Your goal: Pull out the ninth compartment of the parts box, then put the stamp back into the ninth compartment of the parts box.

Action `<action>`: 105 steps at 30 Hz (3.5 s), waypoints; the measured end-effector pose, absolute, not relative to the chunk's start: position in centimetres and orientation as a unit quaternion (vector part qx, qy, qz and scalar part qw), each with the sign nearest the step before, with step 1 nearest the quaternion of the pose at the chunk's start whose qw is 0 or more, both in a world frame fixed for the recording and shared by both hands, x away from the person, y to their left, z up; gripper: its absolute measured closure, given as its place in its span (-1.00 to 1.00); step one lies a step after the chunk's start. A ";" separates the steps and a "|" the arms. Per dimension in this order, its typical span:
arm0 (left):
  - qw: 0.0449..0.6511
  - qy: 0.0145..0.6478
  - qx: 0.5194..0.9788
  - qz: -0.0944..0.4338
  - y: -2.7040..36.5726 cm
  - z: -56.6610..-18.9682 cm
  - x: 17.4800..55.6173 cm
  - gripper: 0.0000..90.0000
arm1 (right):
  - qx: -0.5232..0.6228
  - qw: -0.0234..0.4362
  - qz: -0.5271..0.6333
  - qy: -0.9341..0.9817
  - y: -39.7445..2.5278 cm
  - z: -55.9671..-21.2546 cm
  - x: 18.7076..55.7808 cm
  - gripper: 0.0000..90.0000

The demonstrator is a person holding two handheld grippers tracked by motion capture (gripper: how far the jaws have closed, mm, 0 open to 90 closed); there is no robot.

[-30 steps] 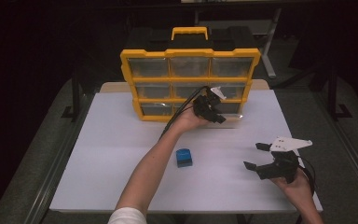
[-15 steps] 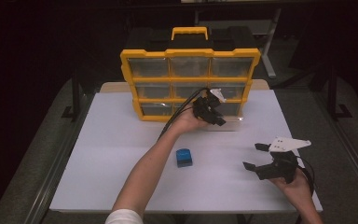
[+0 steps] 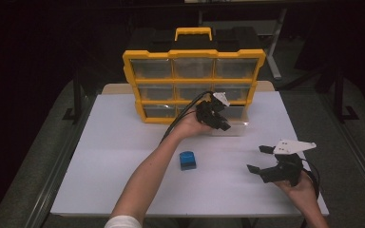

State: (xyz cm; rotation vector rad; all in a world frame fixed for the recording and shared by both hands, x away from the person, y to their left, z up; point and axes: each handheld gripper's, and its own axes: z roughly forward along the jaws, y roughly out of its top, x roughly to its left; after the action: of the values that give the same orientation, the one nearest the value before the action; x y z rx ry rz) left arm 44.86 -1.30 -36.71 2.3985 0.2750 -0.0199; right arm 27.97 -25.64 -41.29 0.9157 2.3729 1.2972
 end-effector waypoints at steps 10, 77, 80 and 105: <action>0.360 0.103 0.927 -0.013 -1.2 -36.7 44.6 0.60 | 0.316 0.143 0.450 0.823 -25.5 -41.3 28.0 -0.69; 0.446 0.121 0.887 0.000 5.6 -32.2 41.4 -0.14 | 0.322 0.112 0.468 0.815 -25.2 -41.1 28.1 -0.69; 0.451 0.123 0.884 0.006 6.5 -31.7 41.1 -0.16 | 0.323 0.108 0.463 0.819 -25.1 -41.2 28.1 -0.69; 0.459 0.172 0.870 0.050 14.1 -32.3 37.8 -0.31 | 0.327 0.096 0.447 0.827 -24.4 -41.6 28.1 -0.69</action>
State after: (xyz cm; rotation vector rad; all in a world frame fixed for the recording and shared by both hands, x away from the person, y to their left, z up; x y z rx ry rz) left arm 37.81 14.09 -32.31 2.1425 0.4223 0.1233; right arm 28.11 -24.43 -41.64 0.9693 2.4491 1.3254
